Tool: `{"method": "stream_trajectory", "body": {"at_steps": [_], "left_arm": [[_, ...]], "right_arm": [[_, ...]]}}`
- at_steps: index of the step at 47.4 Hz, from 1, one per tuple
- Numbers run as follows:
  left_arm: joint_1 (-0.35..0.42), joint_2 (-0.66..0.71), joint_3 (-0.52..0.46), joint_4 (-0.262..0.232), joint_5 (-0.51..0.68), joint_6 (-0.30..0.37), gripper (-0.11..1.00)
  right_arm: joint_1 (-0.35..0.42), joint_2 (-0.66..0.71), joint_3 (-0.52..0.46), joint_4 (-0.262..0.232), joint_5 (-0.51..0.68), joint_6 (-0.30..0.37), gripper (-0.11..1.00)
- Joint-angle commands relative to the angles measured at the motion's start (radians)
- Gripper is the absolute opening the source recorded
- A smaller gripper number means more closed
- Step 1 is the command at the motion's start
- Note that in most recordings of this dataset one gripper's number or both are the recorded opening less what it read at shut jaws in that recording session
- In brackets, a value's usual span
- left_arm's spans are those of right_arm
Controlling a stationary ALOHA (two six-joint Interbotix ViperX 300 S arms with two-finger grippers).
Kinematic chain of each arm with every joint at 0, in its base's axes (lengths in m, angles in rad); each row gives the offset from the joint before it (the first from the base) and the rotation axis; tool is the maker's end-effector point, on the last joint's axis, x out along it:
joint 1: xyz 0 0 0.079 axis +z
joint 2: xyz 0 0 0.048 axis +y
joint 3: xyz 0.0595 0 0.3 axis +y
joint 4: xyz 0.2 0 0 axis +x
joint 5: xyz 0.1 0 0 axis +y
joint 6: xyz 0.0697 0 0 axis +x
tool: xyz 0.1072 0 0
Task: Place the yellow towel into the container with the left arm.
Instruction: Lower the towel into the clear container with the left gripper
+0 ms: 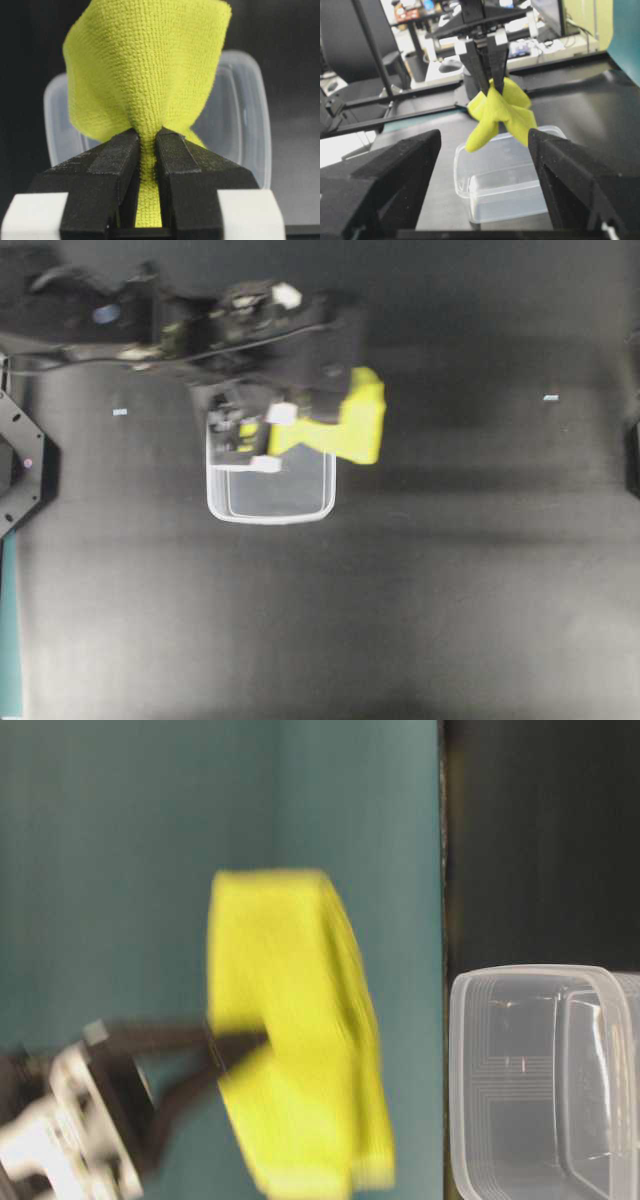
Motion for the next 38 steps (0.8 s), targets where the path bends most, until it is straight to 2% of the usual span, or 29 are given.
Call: {"method": "stream_trajectory", "body": {"at_steps": [1,17,38], "left_arm": [[0.002,-0.051,0.043,0.002,-0.041,-0.005,0.07],[0.000,-0.037,0.129,0.003,-0.078,-0.005,0.07],[0.005,-0.035,0.238,0.003,-0.202,-0.020,0.08]], "right_arm": [[0.000,0.005,-0.017,0.003,-0.005,0.000,0.69],[0.000,0.005,-0.014,0.003,-0.005,0.002,0.69],[0.000,0.005,-0.005,0.003,-0.005,0.003,0.68]]}}
